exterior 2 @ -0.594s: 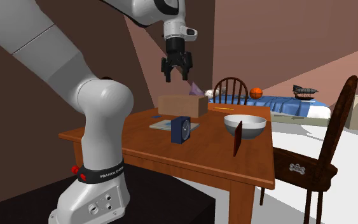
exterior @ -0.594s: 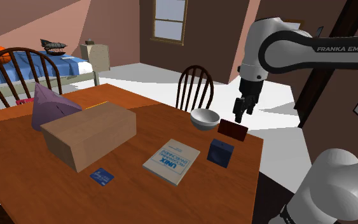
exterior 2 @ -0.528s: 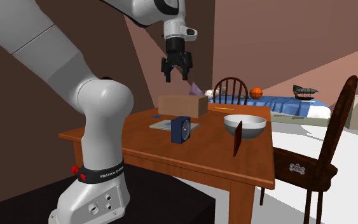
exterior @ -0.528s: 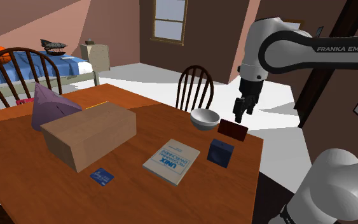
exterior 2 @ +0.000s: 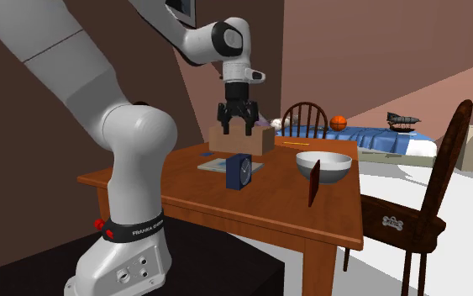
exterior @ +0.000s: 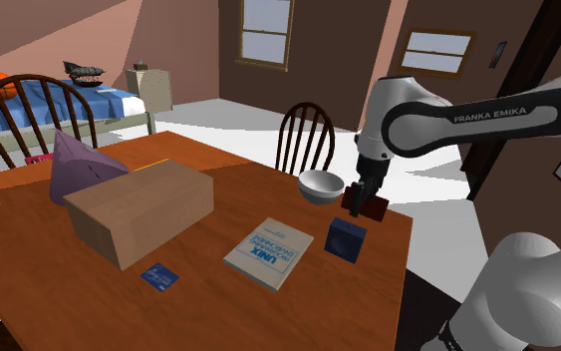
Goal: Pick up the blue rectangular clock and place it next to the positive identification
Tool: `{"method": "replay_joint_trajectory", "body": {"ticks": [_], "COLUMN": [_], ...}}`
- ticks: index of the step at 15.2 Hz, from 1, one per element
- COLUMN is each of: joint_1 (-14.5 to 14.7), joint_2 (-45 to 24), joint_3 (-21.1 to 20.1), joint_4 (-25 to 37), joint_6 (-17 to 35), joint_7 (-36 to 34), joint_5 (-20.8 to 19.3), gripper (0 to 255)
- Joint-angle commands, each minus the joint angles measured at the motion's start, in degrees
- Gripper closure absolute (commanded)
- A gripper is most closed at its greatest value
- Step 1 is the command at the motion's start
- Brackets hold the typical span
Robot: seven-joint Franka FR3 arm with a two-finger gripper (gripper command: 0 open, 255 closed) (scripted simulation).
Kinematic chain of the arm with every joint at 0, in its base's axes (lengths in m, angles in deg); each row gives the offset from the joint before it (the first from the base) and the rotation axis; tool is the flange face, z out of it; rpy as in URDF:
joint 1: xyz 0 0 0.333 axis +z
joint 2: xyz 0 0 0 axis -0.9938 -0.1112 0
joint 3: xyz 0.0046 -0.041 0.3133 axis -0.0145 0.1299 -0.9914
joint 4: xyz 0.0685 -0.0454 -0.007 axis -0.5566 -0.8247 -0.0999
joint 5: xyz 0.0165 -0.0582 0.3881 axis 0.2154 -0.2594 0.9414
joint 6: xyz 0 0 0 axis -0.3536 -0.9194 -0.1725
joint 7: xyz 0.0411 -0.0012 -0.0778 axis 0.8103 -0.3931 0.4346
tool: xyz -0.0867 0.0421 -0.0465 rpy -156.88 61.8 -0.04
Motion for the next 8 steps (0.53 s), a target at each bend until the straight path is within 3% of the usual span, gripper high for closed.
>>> {"method": "replay_joint_trajectory", "body": {"ticks": [1,4,8], "joint_1": [0.4,1.3,1.4], "joint_2": [-3.2,-8.1,-10.2], "joint_3": [0.8,1.7,1.9], "joint_4": [-1.3,-3.4,-5.0], "joint_6": [5.2,12.9,16.8], "joint_7": [1.1,2.8,3.1], "joint_5": [0.5,1.6,1.8], "gripper": [0,0,0]}}
